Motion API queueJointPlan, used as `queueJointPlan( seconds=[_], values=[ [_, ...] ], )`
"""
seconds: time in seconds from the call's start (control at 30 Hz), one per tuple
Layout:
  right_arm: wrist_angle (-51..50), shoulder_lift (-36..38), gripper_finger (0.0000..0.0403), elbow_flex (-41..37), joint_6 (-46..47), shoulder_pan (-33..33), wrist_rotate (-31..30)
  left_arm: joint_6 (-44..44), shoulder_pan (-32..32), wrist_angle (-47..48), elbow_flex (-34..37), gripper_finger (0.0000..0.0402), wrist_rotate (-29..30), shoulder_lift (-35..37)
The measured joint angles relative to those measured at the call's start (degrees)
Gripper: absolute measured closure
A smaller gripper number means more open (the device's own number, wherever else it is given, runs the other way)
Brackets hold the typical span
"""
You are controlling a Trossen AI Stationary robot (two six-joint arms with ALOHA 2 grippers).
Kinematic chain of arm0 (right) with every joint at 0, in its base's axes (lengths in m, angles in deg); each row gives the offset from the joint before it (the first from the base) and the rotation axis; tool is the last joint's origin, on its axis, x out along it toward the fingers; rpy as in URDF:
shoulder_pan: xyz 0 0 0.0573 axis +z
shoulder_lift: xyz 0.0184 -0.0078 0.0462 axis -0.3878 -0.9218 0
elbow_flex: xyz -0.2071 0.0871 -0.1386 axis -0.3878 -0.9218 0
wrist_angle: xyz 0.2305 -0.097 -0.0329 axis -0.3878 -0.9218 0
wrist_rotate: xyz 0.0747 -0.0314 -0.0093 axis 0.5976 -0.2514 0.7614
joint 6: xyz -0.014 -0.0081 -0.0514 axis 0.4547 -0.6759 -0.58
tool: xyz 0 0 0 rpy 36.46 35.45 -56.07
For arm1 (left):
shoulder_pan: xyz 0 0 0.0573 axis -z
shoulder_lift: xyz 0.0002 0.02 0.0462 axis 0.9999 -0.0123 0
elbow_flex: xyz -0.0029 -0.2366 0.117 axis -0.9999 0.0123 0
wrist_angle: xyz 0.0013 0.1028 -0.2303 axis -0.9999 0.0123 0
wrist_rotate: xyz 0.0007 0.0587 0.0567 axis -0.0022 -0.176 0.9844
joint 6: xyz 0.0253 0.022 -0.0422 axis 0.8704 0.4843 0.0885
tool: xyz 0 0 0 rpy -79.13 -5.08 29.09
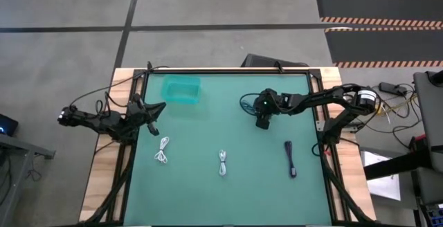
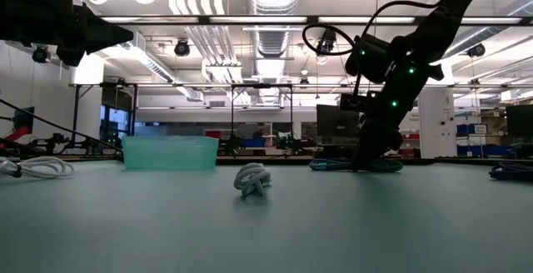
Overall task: Pick and place USB-C Cables
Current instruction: Put the blue USB cable into the blue bin
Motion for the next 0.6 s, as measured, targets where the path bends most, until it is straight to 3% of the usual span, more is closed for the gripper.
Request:
queueJointPlan(
  seconds=[0.43, 0.6],
  values=[
    [0.1, -0.1, 0.0347, 0.0, 1.1, 0.0, 1.1, 0.0, 0.0, 0.0, 0.0, 0.0398, 0.0, 0.0],
    [0.2, -0.1, 0.0379, 0.0, 1.6, 0.0, 1.1, -0.3, 0.0, 0.0, 0.0, 0.0398, 0.0, 0.0]
  ],
)
